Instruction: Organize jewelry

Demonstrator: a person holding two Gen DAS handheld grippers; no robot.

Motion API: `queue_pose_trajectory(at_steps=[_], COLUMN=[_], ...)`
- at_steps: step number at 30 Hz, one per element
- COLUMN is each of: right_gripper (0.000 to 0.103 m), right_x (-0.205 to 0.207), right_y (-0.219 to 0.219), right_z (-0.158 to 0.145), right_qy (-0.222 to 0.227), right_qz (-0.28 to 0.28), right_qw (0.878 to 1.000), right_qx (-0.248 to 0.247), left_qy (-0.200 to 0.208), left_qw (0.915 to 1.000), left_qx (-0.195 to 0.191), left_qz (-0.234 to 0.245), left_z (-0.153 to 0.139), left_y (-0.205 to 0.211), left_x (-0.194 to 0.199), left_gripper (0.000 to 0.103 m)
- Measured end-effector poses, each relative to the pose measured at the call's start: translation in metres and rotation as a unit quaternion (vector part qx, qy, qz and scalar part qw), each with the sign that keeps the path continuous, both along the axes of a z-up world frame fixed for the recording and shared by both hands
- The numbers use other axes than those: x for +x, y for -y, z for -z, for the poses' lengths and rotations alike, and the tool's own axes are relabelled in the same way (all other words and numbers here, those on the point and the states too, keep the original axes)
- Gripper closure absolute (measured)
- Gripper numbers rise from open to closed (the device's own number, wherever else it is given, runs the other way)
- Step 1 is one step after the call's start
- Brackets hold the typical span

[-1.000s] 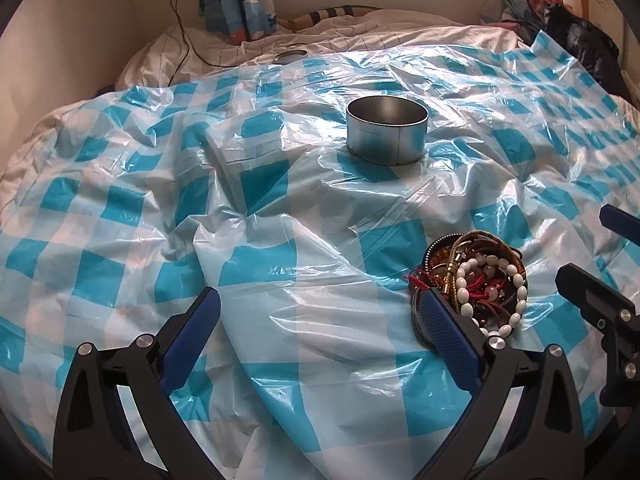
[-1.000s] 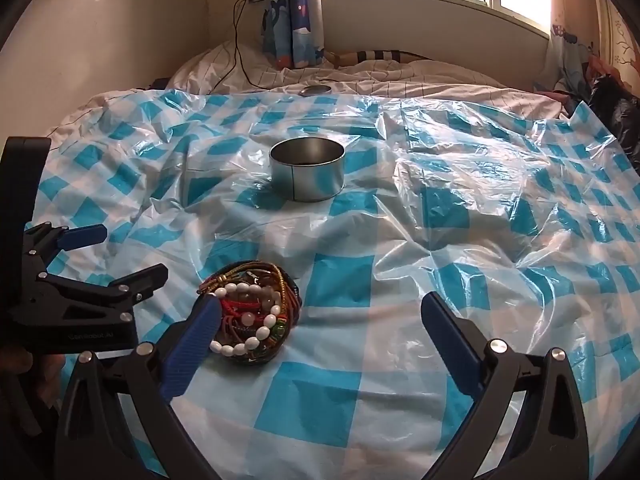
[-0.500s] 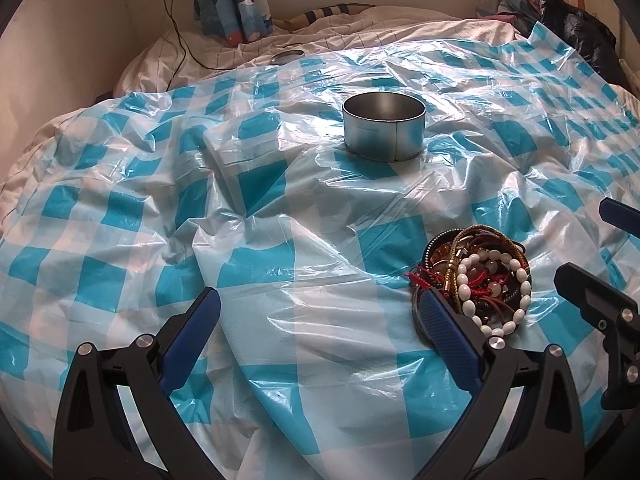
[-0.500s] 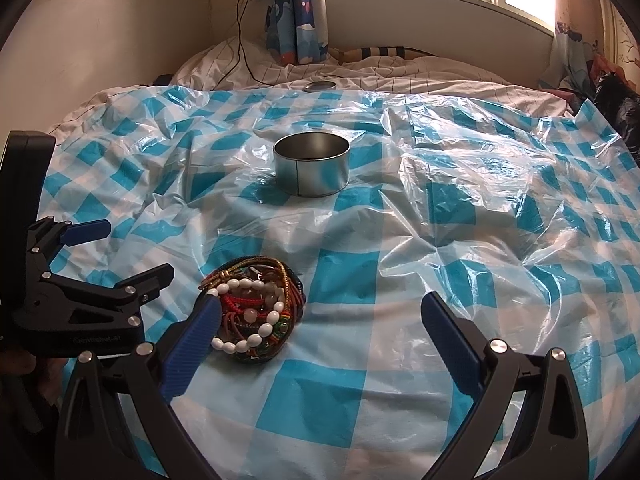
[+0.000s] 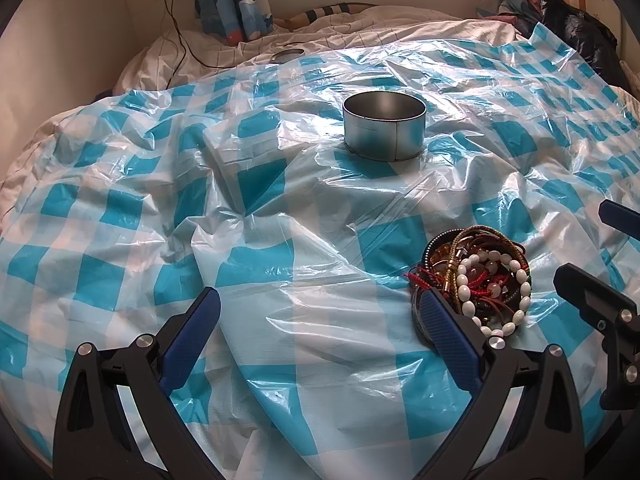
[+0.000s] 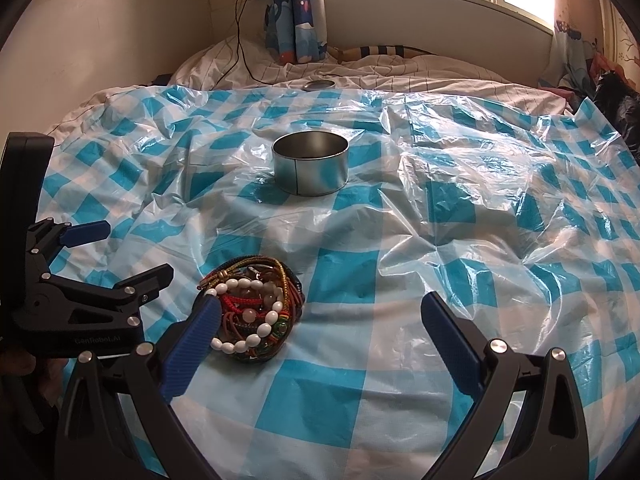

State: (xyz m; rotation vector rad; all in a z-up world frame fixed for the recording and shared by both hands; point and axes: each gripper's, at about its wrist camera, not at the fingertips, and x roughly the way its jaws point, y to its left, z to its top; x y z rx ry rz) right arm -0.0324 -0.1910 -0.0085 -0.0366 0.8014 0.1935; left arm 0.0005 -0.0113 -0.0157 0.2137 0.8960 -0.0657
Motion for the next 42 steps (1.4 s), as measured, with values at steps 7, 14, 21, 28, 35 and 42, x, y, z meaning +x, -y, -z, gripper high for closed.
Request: queue_pose_trajectory(at_steps=[7, 14, 21, 28, 35, 42], right_gripper=[0.007, 0.007, 0.007, 0.007, 0.007, 0.012], right_x=[0.0, 0.001, 0.001, 0.001, 0.0, 0.0], right_y=[0.0, 0.0, 0.0, 0.0, -0.004, -0.01], right_z=[0.001, 0.001, 0.001, 0.0, 0.005, 0.013], right_qy=[-0.001, -0.002, -0.002, -0.003, -0.011, -0.025], right_qz=[0.0, 0.0, 0.0, 0.0, -0.018, -0.045], right_qw=[1.0, 1.0, 1.0, 1.0, 1.0, 0.998], right_qx=[0.0, 0.0, 0.001, 0.0, 0.01, 0.02], left_qy=[0.0, 0.0, -0.001, -0.002, -0.016, -0.017], left_qw=[1.0, 1.0, 1.0, 1.0, 0.9989, 0.9965], left_qx=[0.003, 0.002, 0.003, -0.001, -0.04, -0.061], left_qz=[0.002, 0.001, 0.003, -0.001, -0.019, -0.055], left_z=[0.0, 0.0, 0.002, 0.005, 0.002, 0.004], left_y=[0.001, 0.003, 0.0, 0.002, -0.013, -0.037], left_x=[0.0, 0.0, -0.001, -0.001, 0.005, 0.016], left_gripper=[0.007, 0.007, 0.007, 0.007, 0.007, 0.007])
